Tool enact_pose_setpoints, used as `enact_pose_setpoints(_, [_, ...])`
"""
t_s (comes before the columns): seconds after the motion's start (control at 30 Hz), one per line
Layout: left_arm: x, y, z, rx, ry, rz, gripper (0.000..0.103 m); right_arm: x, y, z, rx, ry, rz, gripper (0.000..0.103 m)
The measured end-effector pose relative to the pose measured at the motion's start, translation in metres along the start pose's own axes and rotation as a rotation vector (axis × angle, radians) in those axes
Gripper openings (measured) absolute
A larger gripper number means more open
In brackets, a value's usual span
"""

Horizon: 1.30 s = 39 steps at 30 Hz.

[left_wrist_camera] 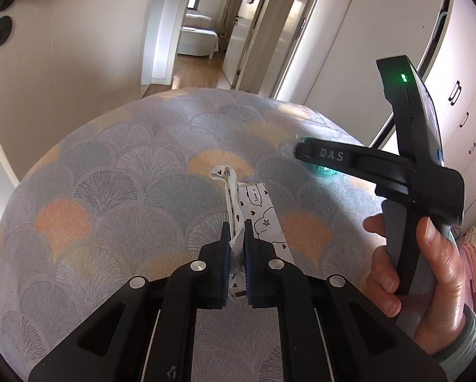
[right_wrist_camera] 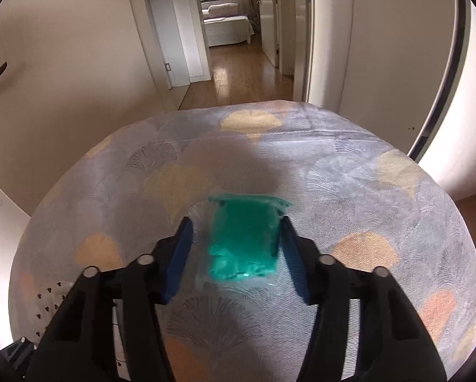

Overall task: Collect trash
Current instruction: 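Grasp the white dotted paper with the left tool while the right tool grasps the green packet, then carry the paper and green packet over the basket and open both tools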

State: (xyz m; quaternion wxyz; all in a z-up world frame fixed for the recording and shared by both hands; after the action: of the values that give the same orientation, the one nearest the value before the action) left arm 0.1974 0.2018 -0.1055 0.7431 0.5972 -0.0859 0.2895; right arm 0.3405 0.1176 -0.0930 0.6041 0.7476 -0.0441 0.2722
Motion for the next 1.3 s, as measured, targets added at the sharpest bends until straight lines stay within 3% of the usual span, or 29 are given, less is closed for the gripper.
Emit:
enact_pose_setpoints(0.17, [0.0,0.0,0.0,0.005,-0.007,0.004,0.006,-0.013,0.008,0.006,0.029,-0.003,-0.001,0.035])
enact_pose_setpoints(0.37, [-0.002,0.006,0.006,-0.002,-0.044,0.036,0.006,-0.053,0.035,0.02,0.078,0.008,-0.013,0.035])
enact_pose_setpoints(0.6, [-0.009,0.018,0.04,-0.064,-0.109,0.042,0.005,-0.103,0.094,0.053,0.047,0.003,0.09,0.035])
enact_pose_setpoints(0.8, [-0.011,0.04,0.099,-0.145,-0.209,0.063,0.005,-0.131,0.144,0.103,0.035,-0.075,0.183,0.035])
enact_pose_setpoints(1.07, [-0.011,0.043,0.202,-0.238,-0.366,0.061,0.005,-0.149,0.202,0.183,-0.063,-0.223,0.311,0.035])
enact_pose_setpoints(1.3, [-0.015,0.021,0.292,-0.299,-0.493,0.028,0.005,-0.164,0.212,0.272,-0.141,-0.403,0.314,0.035])
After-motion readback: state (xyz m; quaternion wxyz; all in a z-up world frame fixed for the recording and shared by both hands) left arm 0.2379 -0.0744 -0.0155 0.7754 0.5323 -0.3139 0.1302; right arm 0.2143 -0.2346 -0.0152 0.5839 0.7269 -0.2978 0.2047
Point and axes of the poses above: each gripper's, at about its wrist camera, not at the fingertips, and y roughly against the way its jaws point, z to its right, x to its top, the point moved 4 cm from there along -y, roughly the way its jaws point, and after that the axes turned 15 degrees about -z, right-handed, at the moved point
